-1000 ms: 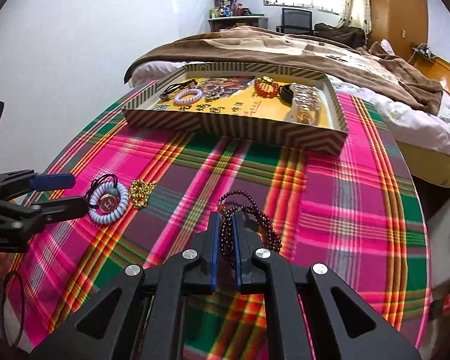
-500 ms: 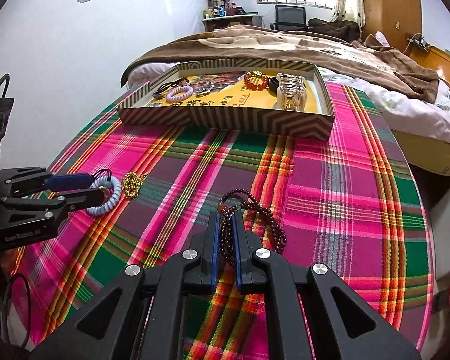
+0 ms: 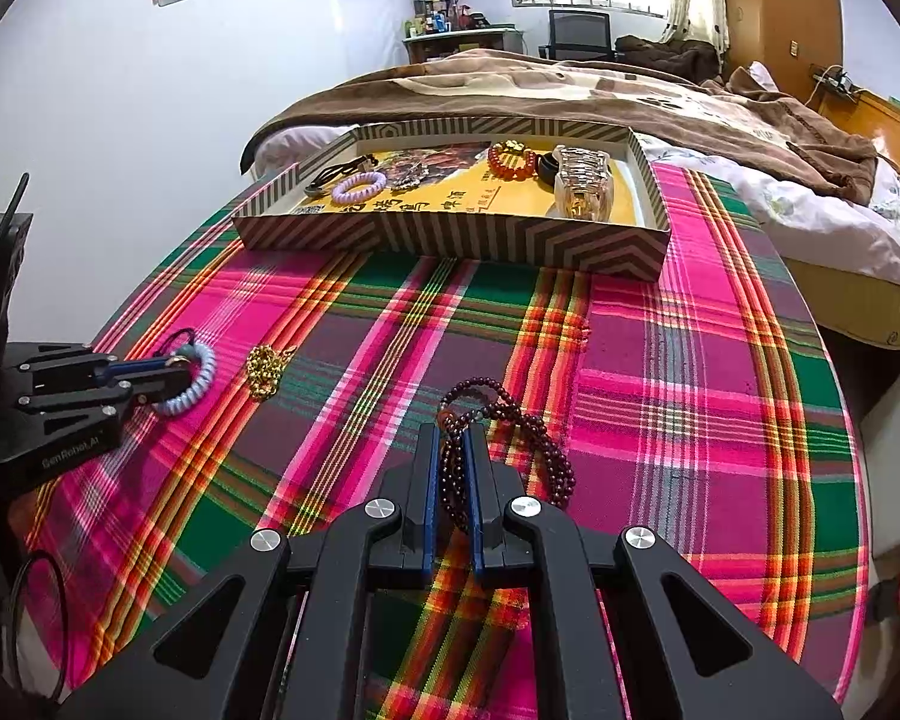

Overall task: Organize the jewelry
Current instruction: 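Grasp the light blue coil hair tie with the left gripper while the right gripper lifts the bracelet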

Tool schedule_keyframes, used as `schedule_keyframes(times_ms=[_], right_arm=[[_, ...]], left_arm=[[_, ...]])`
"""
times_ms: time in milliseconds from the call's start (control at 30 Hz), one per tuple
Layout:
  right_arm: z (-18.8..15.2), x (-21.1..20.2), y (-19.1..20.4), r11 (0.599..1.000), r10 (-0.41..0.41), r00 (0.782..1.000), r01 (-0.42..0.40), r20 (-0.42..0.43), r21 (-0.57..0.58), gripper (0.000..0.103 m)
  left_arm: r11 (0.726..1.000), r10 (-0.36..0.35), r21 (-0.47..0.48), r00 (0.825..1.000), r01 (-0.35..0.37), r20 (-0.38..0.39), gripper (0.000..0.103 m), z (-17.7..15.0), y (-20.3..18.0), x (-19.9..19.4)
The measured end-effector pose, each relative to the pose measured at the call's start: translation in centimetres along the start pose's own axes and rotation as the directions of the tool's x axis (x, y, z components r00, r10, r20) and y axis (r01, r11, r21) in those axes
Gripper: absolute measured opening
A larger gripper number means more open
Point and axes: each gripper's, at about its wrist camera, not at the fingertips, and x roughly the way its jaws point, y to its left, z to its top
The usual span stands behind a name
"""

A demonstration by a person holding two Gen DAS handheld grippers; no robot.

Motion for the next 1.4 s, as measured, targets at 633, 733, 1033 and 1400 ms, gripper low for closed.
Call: schedule_keyframes(times_ms=[633,733,1033,1400], right_arm=[[0.2,-0.7,1.4,1.000,0.019,1.000,-0.019,0.022,0.009,0.008],[0.3,-1.1,1.2,0.999,0.030,0.999,-0.031,0.036,0.020,0.008],[1.1,-2.8,0.2,0.996,0.053,0.995,-0.059,0.084,0.065,0.008],[3.3,-5.2,-0.2,0.997,0.047,0.987,-0.057,0.152,0.057,0.008]], left_arm=[[0.987,-0.015,-0.156,0.997,0.027,0.076,0.010,-1.6,5.4,-2.5],[0.979,-0.064,-0.186,0.992,0.084,0.113,0.010,-1.5,6.1,-3.4],[0.968,-0.098,-0.210,0.977,0.138,0.192,0.010,-0.3,6.7,-6.2],[0.967,-0.114,-0.193,0.962,0.164,0.248,0.010,2.6,6.3,-8.3]])
